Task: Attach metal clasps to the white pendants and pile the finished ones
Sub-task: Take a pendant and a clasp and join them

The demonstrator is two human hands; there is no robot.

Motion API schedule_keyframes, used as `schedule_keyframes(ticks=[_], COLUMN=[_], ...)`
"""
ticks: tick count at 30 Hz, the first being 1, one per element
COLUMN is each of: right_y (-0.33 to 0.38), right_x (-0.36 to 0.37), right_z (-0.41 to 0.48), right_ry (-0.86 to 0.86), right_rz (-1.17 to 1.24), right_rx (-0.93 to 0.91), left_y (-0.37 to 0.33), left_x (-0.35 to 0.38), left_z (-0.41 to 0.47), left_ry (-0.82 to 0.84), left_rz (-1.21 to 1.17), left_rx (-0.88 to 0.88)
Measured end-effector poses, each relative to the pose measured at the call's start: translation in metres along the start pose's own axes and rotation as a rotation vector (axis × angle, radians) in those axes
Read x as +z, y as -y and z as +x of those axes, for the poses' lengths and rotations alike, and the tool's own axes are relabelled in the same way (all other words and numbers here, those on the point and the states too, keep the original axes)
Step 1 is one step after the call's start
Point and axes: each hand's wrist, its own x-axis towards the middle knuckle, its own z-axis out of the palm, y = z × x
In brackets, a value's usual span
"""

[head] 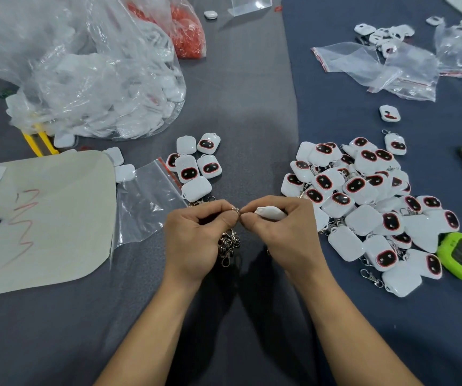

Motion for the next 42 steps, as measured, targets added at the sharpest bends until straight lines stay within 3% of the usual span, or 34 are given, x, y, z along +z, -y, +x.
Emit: schedule_keyframes(ticks=[6, 13, 19, 21, 25, 28, 34, 42], right_y=[0.003, 0.004, 0.001, -0.001, -0.006, -0.009, -0.013, -0.012], right_x=[0.000, 0.001, 0.001, -0.001, -0.005, -0.004, -0.006, -0.010], right_z=[0.000, 0.000, 0.000, 0.001, 0.001, 0.002, 0.005, 0.007], right_ry=[0.006, -0.054, -0.043, -0.022, -0.022, -0.014, 0.032, 0.108], right_rz=[0.028, -0.092, -0.259, -0.306, -0.324, -0.175, 0.129, 0.231], right_rx=[-0.047, -0.063, -0.113, -0.143, -0.169, -0.092, 0.043, 0.087], left_y=[-0.004, -0.005, -0.010, -0.008, -0.006, -0.004, -0.006, -0.011], left_x=[0.001, -0.001, -0.002, -0.001, -0.001, -0.001, -0.001, 0.000], left_z=[0.000, -0.003, -0.002, -0.002, -0.002, 0.000, 0.005, 0.007], left_ry=[0.045, -0.022, 0.001, 0.027, 0.070, 0.089, 0.149, 0.233], left_rz=[-0.078, 0.095, 0.698, 0.772, 0.475, 0.251, 0.190, 0.090], left_rx=[-0.023, 0.025, 0.304, 0.357, 0.127, -0.051, -0.113, -0.129])
